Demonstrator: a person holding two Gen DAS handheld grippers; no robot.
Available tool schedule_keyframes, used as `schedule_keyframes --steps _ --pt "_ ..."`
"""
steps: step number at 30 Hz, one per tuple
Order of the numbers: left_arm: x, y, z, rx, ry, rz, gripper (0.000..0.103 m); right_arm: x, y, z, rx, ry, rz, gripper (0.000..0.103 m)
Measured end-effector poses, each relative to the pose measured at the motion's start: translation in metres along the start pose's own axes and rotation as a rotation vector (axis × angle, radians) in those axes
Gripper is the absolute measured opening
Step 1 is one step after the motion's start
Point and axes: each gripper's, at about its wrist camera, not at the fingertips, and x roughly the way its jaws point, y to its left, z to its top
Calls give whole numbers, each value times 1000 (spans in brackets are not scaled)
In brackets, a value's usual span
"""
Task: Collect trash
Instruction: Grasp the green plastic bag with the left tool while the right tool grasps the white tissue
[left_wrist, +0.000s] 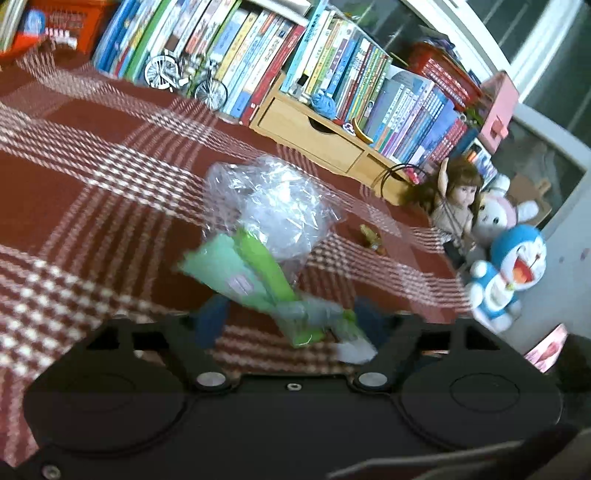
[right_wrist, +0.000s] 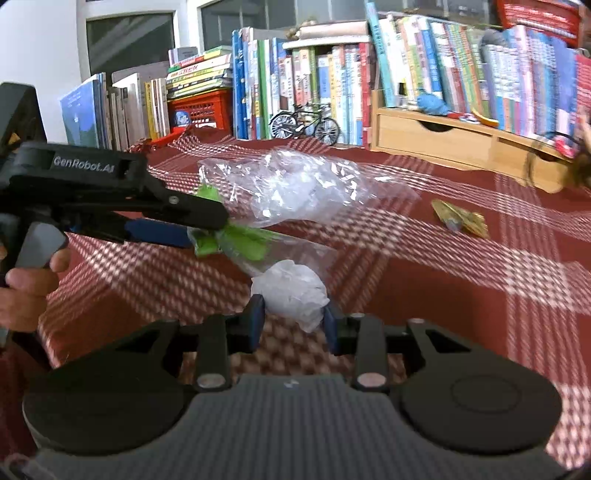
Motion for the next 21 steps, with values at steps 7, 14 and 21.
schedule_keyframes --steps 7,14,21 --pt "6 -12 -21 -26 50 -26 94 -38 -10 -30 36 -33 -47 39" --pt "17 -32 -36 24 34 -4 91 -51 -15 -43 56 -49 -89 39" --pt "13 -51 -52 113 5 47 36 -52 -9 -50 57 -49 -71 39"
